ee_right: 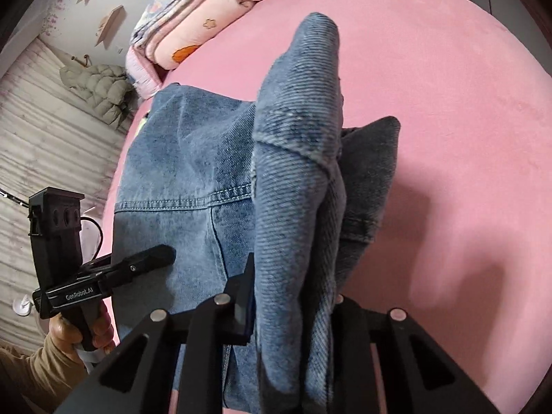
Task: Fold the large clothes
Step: 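Grasp the denim bundle with both tools and lift it off the bed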
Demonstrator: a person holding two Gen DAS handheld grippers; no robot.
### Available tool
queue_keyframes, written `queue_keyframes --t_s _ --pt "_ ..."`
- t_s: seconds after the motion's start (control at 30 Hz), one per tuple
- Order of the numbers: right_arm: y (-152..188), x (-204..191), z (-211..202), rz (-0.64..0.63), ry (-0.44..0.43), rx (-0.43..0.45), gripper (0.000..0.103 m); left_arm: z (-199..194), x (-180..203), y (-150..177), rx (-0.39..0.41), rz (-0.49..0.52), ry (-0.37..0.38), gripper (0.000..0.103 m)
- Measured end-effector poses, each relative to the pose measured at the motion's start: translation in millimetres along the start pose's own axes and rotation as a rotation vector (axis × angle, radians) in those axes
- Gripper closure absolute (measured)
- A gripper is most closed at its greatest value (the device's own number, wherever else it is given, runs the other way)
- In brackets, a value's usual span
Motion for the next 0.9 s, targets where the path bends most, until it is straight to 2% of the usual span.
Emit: queue_keyframes --t_s 0.13,0.27,0.43,0.57,0.63,0.77,0.87,0.9 --pt "6.0 -66.2 -3.4 -0.025 -0.028 -0.028 0.083 -64.2 -33.0 9.7 -0.005 -0.014 -0.006 0.051" --pt "-6.7 -140.7 10.8 -0.062 -0.073 -0.044 0.083 -136.3 -86.7 -0.1 0.012 -0.033 -0.035 0.051" --pt "-52.4 -240.2 47.4 -0.112 -0.148 -0.031 0.083 -223.0 -163.2 -46.0 0.068 -0.030 -0.087 0.050" --pt "-104.8 -302.5 84.2 -0.128 -0.192 -0.001 0.083 -275.3 -227.7 -109.9 0.121 0.011 -0.123 0.050" --pt "-136.0 -327.3 107.0 -0.123 -0.210 0.014 0.083 -283.4 -244.6 -142.5 0.136 0.035 -0.131 0.050" --pt "-196.7 -362.3 157.7 -0.109 -0.220 0.043 0.083 -293.5 -305.0 -209.0 0.167 0.076 -0.125 0.050" --pt "-235.4 -374.3 202.6 -0.084 -0.217 0.057 0.083 -284.5 -351.7 -251.1 0.178 0.098 -0.120 0.050" --pt "-245.3 -374.0 216.9 -0.072 -0.219 0.058 0.083 -268.1 -353.3 -260.3 0.177 0.096 -0.117 0.050"
Point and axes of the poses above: each gripper's, at about its wrist camera, not at the fingertips, and z roughly the way its jaws point, x to its right, y to its underside, the point moved 9 cm from there along z, roughly the way its jaws point, and after that the axes turned 6 degrees about -z, right-handed, at the moved point
